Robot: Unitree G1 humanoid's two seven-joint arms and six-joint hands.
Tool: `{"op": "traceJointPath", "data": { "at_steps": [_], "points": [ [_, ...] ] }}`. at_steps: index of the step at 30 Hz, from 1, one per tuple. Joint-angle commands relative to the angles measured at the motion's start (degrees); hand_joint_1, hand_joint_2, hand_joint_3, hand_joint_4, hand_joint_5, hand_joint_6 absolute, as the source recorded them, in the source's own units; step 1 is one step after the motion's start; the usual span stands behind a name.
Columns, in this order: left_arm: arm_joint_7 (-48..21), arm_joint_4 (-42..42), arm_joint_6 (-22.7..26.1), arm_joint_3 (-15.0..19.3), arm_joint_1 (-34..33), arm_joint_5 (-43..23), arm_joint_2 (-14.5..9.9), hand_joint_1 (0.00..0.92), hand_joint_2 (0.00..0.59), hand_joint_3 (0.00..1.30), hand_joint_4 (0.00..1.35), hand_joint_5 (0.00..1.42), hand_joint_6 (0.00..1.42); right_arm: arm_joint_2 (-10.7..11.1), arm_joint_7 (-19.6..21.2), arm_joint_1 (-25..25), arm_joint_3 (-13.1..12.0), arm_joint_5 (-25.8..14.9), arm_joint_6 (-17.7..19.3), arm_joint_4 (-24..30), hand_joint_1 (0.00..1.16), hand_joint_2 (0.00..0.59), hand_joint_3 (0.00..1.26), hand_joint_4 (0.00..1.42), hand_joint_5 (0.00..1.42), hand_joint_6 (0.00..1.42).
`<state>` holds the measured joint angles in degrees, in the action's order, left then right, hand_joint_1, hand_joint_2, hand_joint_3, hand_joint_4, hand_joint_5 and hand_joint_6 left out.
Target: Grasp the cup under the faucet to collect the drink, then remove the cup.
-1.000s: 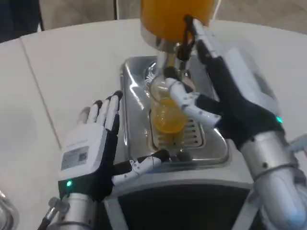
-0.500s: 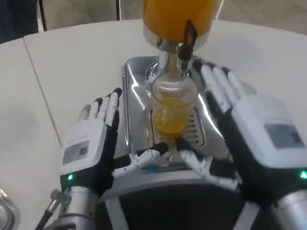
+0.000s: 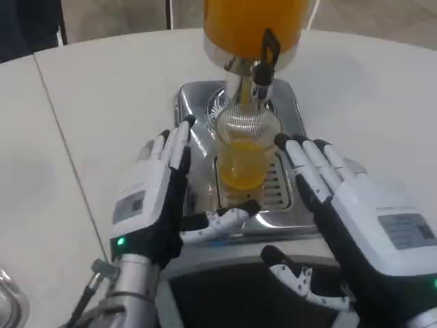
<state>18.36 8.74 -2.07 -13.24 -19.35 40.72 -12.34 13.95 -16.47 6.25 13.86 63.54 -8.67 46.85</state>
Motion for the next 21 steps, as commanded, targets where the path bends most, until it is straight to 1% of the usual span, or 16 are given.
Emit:
{"op": "traceJointPath", "data": {
  "at_steps": [1, 6, 9, 11, 13, 21],
  "points": [
    [2.85, 3.06, -3.89, -0.63, -1.63, -1.18, 0.84, 0.416, 0.054, 0.0, 0.0, 0.01, 0.03, 0.58, -0.94, 0.37, -2.16, -1.75, 1.19, -0.85, 0.73, 0.347, 0.0, 0.0, 0.0, 0.08],
    [5.01, 7.48, -5.58, -0.77, -3.46, -2.93, 3.04, 0.403, 0.054, 0.0, 0.0, 0.03, 0.04, 1.41, -2.08, 0.48, -3.7, -3.32, 2.05, -0.86, 0.73, 0.341, 0.0, 0.0, 0.0, 0.08],
    [5.83, 9.78, -6.05, -0.95, -4.76, -3.51, 3.78, 0.402, 0.054, 0.0, 0.0, 0.03, 0.04, 2.28, -2.26, 1.3, -4.5, -2.73, 2.9, -1.07, 0.73, 0.342, 0.0, 0.0, 0.0, 0.08],
    [6.26, 10.85, -6.27, -1.26, -5.53, -3.47, 4.08, 0.4, 0.053, 0.0, 0.0, 0.03, 0.04, 3.2, -1.5, 2.35, -5.02, -1.98, 4.12, -1.12, 0.73, 0.342, 0.0, 0.0, 0.0, 0.08],
    [6.71, 12.64, -6.37, -1.8, -6.8, -3.32, 4.59, 0.397, 0.053, 0.0, 0.0, 0.03, 0.04, 3.57, -1.56, 3.01, -5.25, -1.71, 4.65, -1.55, 0.73, 0.342, 0.0, 0.0, 0.0, 0.08],
    [8.72, 17.65, -7.07, -1.87, -9.72, -4.86, 6.28, 0.367, 0.054, 0.0, 0.0, 0.04, 0.05, 2.54, -3.57, 2.95, -4.89, -1.94, 4.37, -0.58, 0.73, 0.342, 0.0, 0.0, 0.0, 0.08]
  ]
}}
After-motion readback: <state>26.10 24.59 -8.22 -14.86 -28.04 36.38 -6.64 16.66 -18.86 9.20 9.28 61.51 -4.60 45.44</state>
